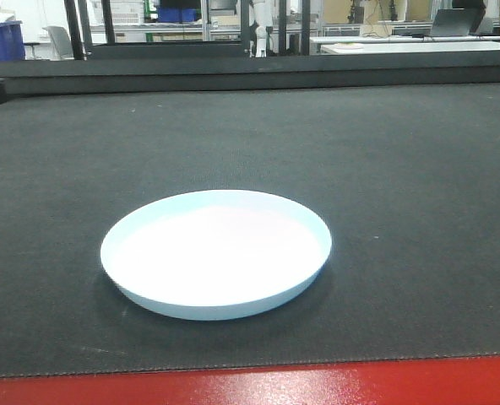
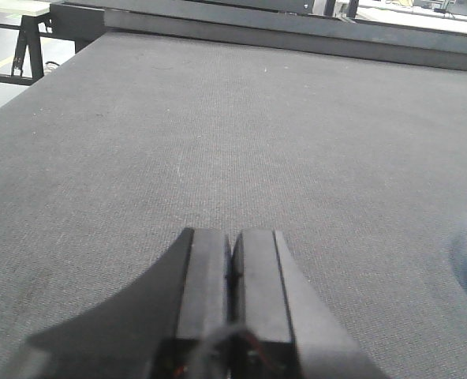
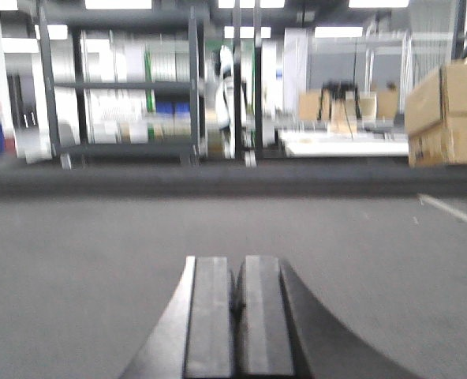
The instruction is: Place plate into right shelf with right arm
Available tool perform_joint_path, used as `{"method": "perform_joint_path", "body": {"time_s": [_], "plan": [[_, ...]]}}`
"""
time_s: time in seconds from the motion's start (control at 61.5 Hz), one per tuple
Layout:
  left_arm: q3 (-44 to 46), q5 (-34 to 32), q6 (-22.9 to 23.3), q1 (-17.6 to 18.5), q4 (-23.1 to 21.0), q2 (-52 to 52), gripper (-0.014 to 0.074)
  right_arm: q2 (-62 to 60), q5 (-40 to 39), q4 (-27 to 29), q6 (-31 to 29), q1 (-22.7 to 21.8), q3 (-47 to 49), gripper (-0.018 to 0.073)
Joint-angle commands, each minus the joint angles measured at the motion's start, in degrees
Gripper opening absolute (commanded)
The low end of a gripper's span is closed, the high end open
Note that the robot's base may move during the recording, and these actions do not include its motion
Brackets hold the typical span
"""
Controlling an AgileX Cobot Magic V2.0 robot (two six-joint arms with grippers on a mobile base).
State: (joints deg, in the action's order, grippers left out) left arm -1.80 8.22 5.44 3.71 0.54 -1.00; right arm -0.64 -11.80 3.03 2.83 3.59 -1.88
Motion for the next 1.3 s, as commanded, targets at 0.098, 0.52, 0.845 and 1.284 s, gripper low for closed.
{"method": "perform_joint_path", "body": {"time_s": [0.098,0.52,0.845,1.284], "plan": [[-0.6,-4.8,0.3,0.4,-0.1,-0.2,-0.0047,-0.7,-1.2,-2.3,8.2,-0.2,9.4,0.0056],[-0.6,-4.8,0.3,0.4,-0.1,-0.2,-0.0047,30.3,52.9,13.7,-2.8,-0.1,50.7,0.0056],[-0.6,-4.8,0.3,0.4,-0.1,-0.2,-0.0047,56.3,58.8,28.3,-12.4,7.8,57.2,0.0056],[-0.6,-4.8,0.3,0.4,-0.1,-0.2,-0.0047,81.5,49.3,28.3,-12.3,22.8,58.0,0.0403]]}}
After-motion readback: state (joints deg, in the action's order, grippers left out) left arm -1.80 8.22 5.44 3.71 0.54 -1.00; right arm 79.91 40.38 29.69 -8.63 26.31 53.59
